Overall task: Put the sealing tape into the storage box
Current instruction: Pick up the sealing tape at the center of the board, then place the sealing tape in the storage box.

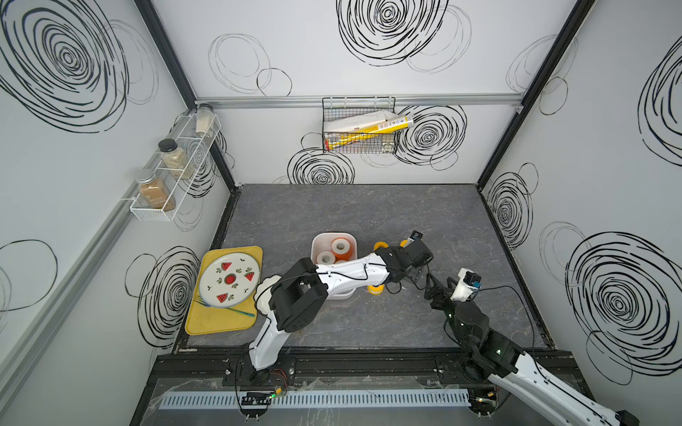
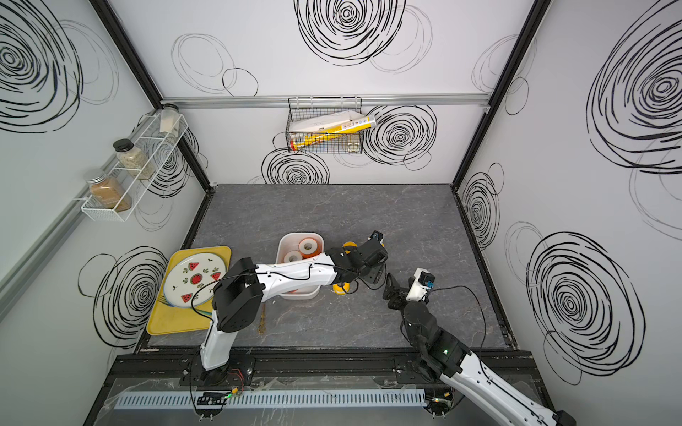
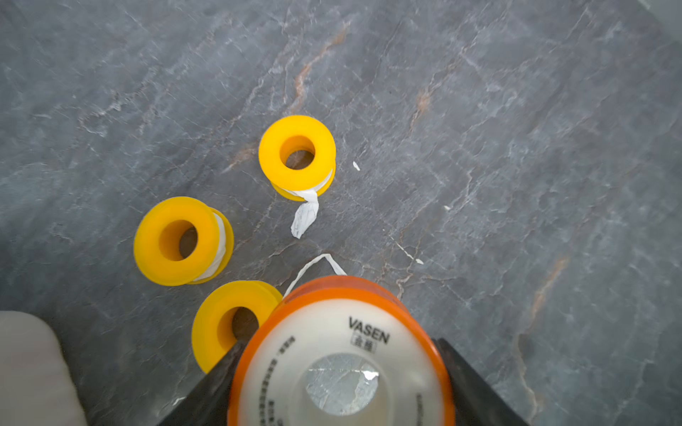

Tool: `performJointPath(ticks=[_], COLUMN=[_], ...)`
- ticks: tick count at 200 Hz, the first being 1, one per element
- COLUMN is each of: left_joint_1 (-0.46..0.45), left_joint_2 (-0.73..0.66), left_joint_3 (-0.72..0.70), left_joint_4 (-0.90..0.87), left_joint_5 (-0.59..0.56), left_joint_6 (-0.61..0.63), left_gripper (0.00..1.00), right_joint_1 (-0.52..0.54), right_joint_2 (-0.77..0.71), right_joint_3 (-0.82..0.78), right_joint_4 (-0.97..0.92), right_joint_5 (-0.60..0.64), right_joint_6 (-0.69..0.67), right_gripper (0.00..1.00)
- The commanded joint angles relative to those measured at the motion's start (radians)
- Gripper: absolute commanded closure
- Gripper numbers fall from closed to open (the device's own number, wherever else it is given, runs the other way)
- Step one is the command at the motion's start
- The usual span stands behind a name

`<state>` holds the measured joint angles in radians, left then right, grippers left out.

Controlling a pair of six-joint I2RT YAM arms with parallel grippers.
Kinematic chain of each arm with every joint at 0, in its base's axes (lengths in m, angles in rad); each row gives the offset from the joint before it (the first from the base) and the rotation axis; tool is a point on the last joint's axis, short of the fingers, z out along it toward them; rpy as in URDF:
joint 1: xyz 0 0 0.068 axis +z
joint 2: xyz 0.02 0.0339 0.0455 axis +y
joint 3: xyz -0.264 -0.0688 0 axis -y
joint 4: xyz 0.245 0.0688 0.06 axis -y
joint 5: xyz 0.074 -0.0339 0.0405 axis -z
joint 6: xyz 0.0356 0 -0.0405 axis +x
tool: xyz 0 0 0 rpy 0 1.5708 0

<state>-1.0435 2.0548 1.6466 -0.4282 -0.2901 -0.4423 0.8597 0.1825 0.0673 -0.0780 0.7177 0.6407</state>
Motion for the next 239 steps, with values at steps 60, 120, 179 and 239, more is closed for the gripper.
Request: performJointPath(ticks=[60, 120, 179, 239], left_joint_1=[0.185, 0.356, 0.409, 0.435], left_joint_2=[-0.339, -0.441, -0.421, -0.38], left_joint_3=[-0.284, -0.519, -0.574, -0.556], left_joint_4=[-0.033, -0.033, -0.017, -0.021], left_joint_5=[-0.053, -0.1, -0.127, -0.117], left_joint_6=[-0.038, -0.095, -0.109, -0.101], left_gripper=[0.36, 0.36, 0.37, 0.37], right_joint_1=[-0.002, -0.001, -0.001, -0.001], right_joint_2=[-0.005, 0.002, 0.023, 0.032], right_joint_3=[0.016, 0.016, 0.017, 0.02], right_joint_4=[0.007, 0.013, 0.023, 0.029], right_joint_5=[0.005, 0.003, -0.001, -0.004], right_joint_6=[0.002, -0.003, -0.008, -0.011], right_gripper=[0.2, 0.2, 0.2, 0.2])
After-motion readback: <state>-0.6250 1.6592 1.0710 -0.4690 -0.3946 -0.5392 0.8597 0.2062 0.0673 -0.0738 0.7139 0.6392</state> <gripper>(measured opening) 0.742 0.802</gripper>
